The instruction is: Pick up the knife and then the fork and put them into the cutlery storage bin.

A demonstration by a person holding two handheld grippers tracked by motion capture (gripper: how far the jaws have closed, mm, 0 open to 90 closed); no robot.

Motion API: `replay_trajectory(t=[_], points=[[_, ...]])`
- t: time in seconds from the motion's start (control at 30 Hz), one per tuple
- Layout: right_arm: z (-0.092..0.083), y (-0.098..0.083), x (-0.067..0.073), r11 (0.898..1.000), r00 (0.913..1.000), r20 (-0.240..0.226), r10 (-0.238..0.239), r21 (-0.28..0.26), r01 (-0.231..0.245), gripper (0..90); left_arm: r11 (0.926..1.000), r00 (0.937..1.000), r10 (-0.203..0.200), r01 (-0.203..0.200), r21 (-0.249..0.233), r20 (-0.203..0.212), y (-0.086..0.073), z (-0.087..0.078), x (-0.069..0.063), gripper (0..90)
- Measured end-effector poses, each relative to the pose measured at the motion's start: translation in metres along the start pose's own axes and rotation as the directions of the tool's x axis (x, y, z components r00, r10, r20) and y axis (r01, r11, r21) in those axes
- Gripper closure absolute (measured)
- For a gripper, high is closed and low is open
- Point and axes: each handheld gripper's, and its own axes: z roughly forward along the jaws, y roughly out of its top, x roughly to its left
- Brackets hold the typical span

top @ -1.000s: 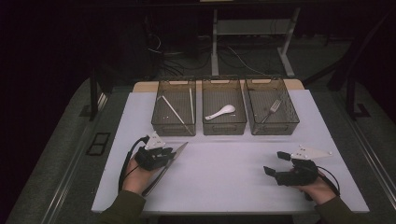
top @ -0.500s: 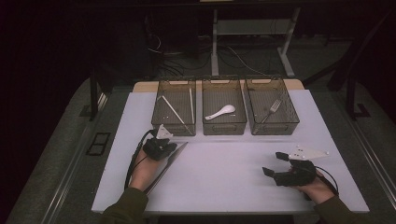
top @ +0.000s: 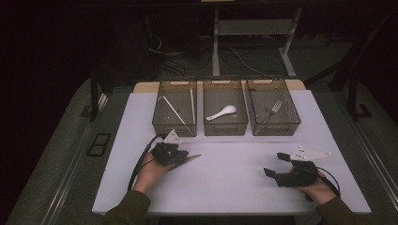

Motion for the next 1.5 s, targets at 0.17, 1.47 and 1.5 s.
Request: replay_trajectory(t=[0.17, 1.47, 1.5], points=[[0.000, 0.000, 0.000, 1.000, 1.0000, -0.001, -0.003, 0.001, 0.003, 18.5, 0.9995, 0.9986, 0.030, -0.030, -0.004, 0.043, 0.004, 0.001, -0.008, 89.1], [-0.002, 0.001, 0.000, 1.000, 0.9999, -0.004, -0.011, -0.006, 0.011, 18.5, 0.9961, 0.9954, 0.046, -0.052, 0.072, 0.085, -0.060, -0.061, 0.004, 72.3], [-0.002, 0.001, 0.000, 1.000, 0.9999, -0.004, -0.011, -0.005, 0.011, 18.5, 0.9960, 0.9953, 0.054, -0.059, 0.066, 0.081, -0.060, -0.060, 0.004, 73.5]])
